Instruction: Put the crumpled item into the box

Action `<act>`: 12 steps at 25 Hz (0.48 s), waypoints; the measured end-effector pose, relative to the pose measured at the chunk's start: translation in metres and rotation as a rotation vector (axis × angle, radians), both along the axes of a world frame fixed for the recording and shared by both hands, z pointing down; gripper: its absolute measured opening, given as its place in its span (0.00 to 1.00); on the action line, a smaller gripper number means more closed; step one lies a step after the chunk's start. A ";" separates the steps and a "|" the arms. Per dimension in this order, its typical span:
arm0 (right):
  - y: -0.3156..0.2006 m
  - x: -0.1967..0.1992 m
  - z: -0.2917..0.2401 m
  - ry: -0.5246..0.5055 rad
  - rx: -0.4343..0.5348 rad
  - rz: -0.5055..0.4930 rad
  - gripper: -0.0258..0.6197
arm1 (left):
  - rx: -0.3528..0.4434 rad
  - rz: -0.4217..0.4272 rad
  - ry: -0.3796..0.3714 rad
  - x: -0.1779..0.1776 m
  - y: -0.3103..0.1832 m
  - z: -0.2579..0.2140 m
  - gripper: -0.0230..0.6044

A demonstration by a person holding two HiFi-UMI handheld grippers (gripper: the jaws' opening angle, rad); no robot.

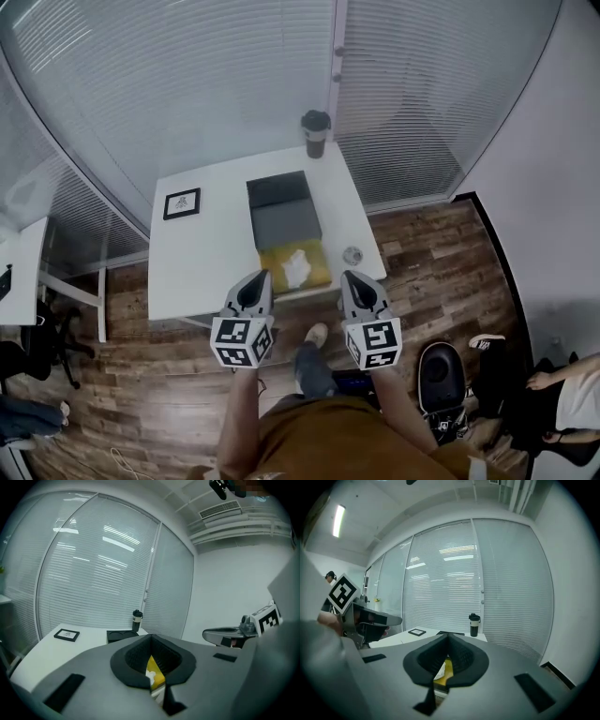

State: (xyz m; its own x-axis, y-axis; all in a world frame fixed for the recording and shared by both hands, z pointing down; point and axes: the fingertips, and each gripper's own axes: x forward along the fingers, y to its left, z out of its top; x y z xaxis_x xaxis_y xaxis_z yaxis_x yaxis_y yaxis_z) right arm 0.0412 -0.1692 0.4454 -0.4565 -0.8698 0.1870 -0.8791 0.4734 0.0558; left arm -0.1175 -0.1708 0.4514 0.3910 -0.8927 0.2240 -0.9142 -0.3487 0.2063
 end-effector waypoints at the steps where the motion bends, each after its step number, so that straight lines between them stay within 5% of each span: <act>1: 0.001 0.001 0.001 -0.002 -0.001 0.000 0.06 | -0.003 -0.003 0.014 0.000 0.001 0.001 0.07; 12: 0.003 0.000 0.002 -0.004 -0.002 -0.002 0.06 | -0.007 -0.022 0.038 -0.006 0.003 0.003 0.07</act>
State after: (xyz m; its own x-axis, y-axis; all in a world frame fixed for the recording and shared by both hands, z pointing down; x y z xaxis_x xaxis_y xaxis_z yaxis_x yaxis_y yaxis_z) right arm 0.0408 -0.1658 0.4472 -0.4586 -0.8688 0.1866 -0.8786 0.4748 0.0512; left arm -0.1239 -0.1673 0.4547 0.3798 -0.8997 0.2152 -0.9130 -0.3272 0.2436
